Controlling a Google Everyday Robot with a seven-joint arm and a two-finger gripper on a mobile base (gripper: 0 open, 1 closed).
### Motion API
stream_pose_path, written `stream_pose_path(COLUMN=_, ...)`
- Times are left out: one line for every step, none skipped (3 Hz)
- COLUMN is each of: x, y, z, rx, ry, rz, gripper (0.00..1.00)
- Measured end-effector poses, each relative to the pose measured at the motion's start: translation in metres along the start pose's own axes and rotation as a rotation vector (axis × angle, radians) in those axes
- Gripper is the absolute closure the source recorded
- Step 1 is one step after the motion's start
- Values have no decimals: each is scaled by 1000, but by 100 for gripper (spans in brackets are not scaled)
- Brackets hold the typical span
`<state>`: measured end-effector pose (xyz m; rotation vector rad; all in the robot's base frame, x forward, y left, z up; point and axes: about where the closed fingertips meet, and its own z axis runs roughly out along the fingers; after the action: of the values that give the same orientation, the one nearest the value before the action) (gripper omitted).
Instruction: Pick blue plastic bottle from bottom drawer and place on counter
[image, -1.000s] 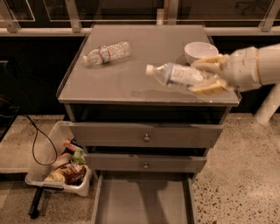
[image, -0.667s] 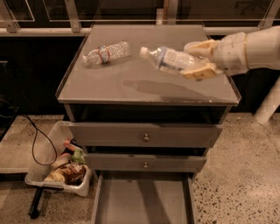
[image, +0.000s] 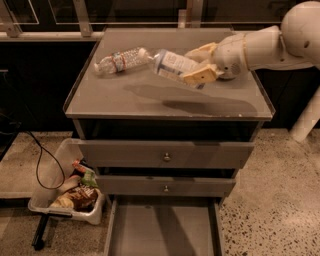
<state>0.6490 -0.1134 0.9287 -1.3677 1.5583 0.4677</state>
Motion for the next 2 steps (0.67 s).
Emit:
stream_pose_path(x=-5, y=7, z=29, rx=-63, ry=-7, rz=28, gripper=100)
stream_pose_path(x=0, y=9, z=50, rx=-92, ry=12, rz=47, gripper=100)
